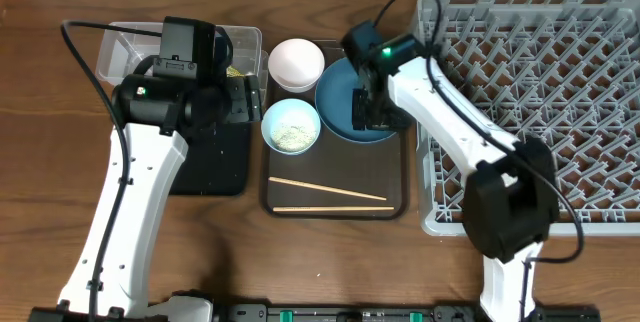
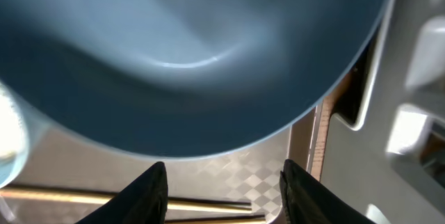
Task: Sort waste into correct bins and load items into the dishwasher rack
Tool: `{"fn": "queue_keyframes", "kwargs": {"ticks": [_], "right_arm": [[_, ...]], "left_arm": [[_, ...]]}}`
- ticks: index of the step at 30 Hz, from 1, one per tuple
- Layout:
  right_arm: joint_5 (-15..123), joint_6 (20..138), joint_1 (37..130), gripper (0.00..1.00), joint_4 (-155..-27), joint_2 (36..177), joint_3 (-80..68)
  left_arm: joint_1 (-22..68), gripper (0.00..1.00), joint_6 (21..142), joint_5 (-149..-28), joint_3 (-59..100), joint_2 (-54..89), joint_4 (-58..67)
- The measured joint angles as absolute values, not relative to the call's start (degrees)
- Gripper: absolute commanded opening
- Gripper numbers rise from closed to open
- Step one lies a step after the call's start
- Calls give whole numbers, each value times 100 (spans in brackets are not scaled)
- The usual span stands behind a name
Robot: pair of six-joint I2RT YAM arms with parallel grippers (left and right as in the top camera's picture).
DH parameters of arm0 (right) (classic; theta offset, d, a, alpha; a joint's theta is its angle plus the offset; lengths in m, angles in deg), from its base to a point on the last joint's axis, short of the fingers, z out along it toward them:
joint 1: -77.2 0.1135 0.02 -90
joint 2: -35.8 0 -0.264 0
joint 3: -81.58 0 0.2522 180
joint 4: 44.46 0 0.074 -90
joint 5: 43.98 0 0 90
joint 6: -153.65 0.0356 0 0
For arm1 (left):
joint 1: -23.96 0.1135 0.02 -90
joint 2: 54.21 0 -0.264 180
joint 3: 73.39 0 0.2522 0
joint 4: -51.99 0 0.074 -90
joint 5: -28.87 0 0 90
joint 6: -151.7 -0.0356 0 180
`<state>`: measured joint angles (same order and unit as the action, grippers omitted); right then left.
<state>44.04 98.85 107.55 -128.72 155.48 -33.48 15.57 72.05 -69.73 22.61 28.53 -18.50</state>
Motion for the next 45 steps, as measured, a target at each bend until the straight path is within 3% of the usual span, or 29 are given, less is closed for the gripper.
{"fn": "queue_keyframes", "kwargs": {"ticks": [18,23,33,45], "right_arm": [[3943,10567,10652,42,-11911,15799,-2406],[3870,10628,10578,35,-11657,15799,-2345],[3923,10403,10151,2,-11281,15795,-2364],[4198,9887,10029,1,-11128,15751,-2550]], "left_arm": [[1557,87,7213,-6973,2261,2853,-1850],[1557,87,7213,-6973,2261,2853,-1850],[1557,87,7213,-6971,2261,2853,-1850],[1557,87,7213,-6973,2261,2853,-1852]]}}
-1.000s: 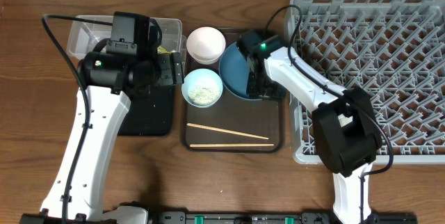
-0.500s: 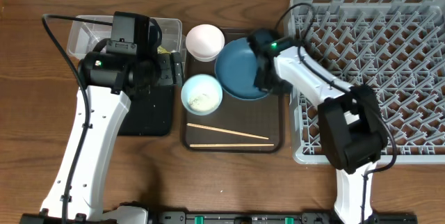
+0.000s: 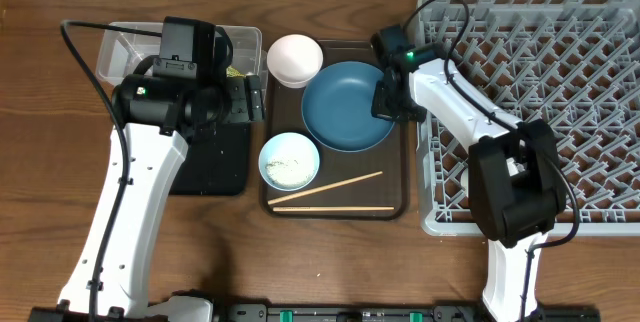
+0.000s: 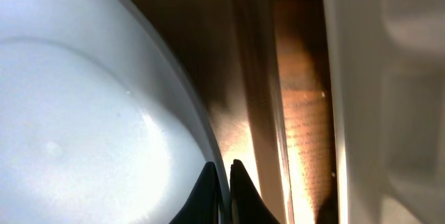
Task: Sort waste into correct bins and load items into the dishwasher rack
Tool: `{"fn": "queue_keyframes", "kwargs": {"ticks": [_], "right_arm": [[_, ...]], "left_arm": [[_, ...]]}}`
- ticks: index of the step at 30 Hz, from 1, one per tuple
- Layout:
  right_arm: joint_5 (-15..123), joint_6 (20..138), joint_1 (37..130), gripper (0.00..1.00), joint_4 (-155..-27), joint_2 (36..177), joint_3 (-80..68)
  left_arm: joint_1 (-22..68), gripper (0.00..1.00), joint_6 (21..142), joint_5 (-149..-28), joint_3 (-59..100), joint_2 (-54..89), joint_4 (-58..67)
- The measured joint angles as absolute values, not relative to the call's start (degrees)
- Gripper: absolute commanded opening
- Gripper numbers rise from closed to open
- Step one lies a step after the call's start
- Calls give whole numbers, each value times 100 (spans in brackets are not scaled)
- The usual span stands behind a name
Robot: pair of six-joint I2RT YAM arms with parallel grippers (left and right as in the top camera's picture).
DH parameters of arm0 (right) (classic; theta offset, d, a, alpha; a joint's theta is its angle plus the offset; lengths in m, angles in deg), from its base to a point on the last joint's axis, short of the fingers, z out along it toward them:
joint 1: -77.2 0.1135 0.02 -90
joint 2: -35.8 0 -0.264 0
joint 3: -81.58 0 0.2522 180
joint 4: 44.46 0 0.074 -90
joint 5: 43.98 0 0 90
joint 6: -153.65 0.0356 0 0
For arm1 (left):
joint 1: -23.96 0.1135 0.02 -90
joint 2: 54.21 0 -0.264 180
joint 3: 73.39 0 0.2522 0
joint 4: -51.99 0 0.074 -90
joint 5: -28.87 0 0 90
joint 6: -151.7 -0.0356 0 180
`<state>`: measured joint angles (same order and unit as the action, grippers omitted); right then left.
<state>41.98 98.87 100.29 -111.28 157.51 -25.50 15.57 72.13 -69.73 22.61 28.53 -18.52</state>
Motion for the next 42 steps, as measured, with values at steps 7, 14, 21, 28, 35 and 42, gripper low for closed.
{"fn": "queue_keyframes", "kwargs": {"ticks": [7,14,21,28,35,42], "right_arm": [[4065,9253,10029,1,-11532,15782,-3350],[3711,8729,9976,1,-12789,15821,-4865],[3062,8528,9948,1,-13952,15821,-5971],[2039,8523,9386,1,-14520,15738,-6985],[494,7743,8090,1,-14291,14938,-7205],[-449,5878,7428,1,-13076,14593,-7341]], "left_arm": [[1557,87,7213,-6971,2261,2853,-1854],[1557,87,7213,-6973,2261,2853,-1850],[1557,88,7213,-6971,2261,2853,-1854],[1557,87,7213,-6973,2261,2853,-1854],[1557,87,7213,-6973,2261,2853,-1854],[1557,88,7213,-6973,2261,2853,-1854]]}}
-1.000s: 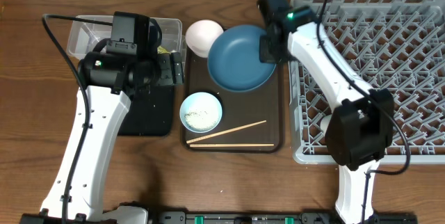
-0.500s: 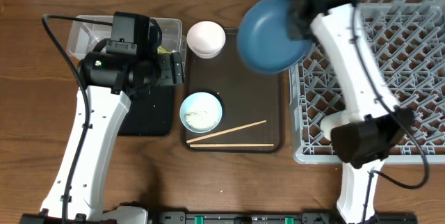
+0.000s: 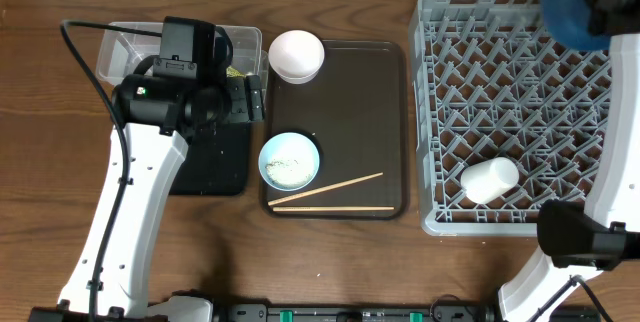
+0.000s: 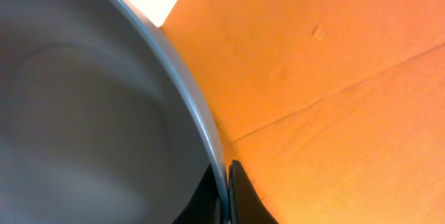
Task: Sort waste into correct bins and load items into the dishwasher rack
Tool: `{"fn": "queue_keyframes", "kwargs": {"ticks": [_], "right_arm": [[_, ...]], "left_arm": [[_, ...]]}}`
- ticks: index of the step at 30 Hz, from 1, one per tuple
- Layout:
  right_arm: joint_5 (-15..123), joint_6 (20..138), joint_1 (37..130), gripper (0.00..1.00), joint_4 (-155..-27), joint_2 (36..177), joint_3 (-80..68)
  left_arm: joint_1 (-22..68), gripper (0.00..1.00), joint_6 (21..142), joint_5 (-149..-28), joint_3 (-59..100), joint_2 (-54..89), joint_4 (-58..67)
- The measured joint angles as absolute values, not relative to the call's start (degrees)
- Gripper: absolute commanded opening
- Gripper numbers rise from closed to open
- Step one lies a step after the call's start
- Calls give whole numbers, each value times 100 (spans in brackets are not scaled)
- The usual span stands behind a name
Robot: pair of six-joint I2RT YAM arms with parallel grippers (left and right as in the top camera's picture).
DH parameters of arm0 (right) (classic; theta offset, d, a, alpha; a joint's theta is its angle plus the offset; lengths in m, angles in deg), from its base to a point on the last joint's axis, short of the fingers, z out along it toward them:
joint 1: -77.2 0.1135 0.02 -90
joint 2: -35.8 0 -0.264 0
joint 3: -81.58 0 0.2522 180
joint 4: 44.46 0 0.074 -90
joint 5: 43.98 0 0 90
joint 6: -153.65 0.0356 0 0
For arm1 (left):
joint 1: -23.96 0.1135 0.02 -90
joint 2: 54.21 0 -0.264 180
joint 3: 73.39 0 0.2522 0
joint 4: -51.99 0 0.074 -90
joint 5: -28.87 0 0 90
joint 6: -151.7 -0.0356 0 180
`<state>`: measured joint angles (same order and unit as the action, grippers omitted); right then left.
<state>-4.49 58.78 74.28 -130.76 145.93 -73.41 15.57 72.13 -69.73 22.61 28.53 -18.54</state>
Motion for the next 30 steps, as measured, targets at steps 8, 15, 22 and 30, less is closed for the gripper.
{"fn": "queue_keyframes", "kwargs": {"ticks": [8,15,22,30], "right_arm": [[-252,3457,7115,1,-12348,15041,-7339],[-5,2001,6866,1,-11762,15627,-7334],[-51,1426,6812,1,-11369,16020,-7332],[-118,1354,6648,1,-11344,16361,-7328]], "left_arm": [[1557,88,7216,-6973,2261,2853,-1854],[1557,88,7213,-6973,2261,2853,-1854],[1557,88,7213,-6973,2261,2853,-1854],[1557,88,7213,-6973,2261,2853,-1854]]}}
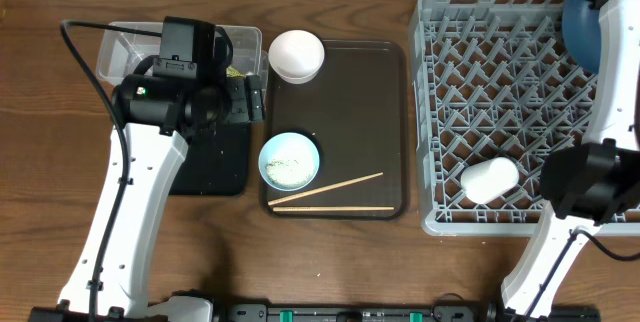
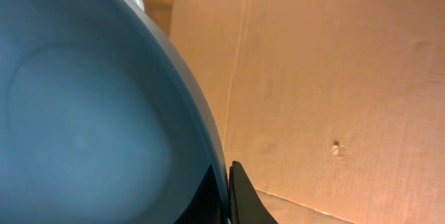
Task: Sort waste into correct bins and load items into the dishwasher rack
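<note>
My right gripper (image 2: 228, 195) is shut on the rim of the blue plate (image 2: 90, 126). In the overhead view the blue plate (image 1: 583, 24) is tilted on edge over the far right of the grey dishwasher rack (image 1: 500, 92). A white cup (image 1: 489, 179) lies in the rack's near part. On the brown tray (image 1: 360, 102) sit a light-blue bowl with food scraps (image 1: 290, 160) and two wooden chopsticks (image 1: 330, 194). A white bowl (image 1: 296, 56) stands at the tray's far left corner. My left gripper (image 1: 240, 97) hovers between the bins; its fingers do not show clearly.
A clear plastic bin (image 1: 120, 47) stands at the far left and a black bin (image 1: 215, 157) lies beside the tray. A cardboard wall (image 2: 334, 78) fills the right wrist view behind the plate.
The right gripper with the blue plate has moved a little nearer and lower over the rack's far right corner, and the plate now stands more on edge. The left arm has not moved.
At first my right gripper stood open at the blue plate's edge on the tray. Then it was shut on the rim, the plate shifted and the small bowl and chopsticks displaced. Later the plate was high over the rack's far right, and now lower there.
</note>
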Tool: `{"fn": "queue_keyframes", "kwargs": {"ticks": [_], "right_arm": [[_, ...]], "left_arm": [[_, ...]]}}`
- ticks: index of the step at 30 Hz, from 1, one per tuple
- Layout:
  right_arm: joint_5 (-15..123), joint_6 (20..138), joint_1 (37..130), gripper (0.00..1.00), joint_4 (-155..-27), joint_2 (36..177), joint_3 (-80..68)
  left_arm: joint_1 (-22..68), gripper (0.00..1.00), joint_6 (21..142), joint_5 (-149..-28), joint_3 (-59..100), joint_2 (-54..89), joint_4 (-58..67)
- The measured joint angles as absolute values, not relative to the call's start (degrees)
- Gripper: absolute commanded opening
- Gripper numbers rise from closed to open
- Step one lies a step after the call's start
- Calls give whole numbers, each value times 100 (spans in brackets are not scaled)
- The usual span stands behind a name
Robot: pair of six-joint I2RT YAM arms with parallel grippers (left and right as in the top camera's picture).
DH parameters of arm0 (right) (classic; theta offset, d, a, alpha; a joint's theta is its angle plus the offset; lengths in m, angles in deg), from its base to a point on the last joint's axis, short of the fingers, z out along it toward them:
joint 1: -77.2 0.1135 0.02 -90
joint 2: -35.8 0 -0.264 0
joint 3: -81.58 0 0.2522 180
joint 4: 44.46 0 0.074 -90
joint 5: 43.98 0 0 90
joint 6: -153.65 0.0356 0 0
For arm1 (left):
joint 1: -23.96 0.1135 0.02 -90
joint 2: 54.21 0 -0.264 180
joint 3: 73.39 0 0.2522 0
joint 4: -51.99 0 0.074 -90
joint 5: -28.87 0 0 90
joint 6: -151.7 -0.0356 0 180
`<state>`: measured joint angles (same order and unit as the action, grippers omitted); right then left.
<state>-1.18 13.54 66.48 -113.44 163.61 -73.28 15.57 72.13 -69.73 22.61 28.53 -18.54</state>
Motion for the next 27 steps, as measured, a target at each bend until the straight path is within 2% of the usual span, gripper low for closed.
{"fn": "queue_keyframes", "kwargs": {"ticks": [10,20,27], "right_arm": [[-571,1345,6624,1,-11154,17002,-7306],[-787,1376,6709,1,-11141,17006,-7306],[-1583,1339,6781,1,-10658,17045,-7302]], "left_arm": [[1557,88,7213,-6973,2261,2853,-1852],[1557,88,7213,-6973,2261,2853,-1854],[1557,88,7213,-6973,2261,2853,-1854]]}}
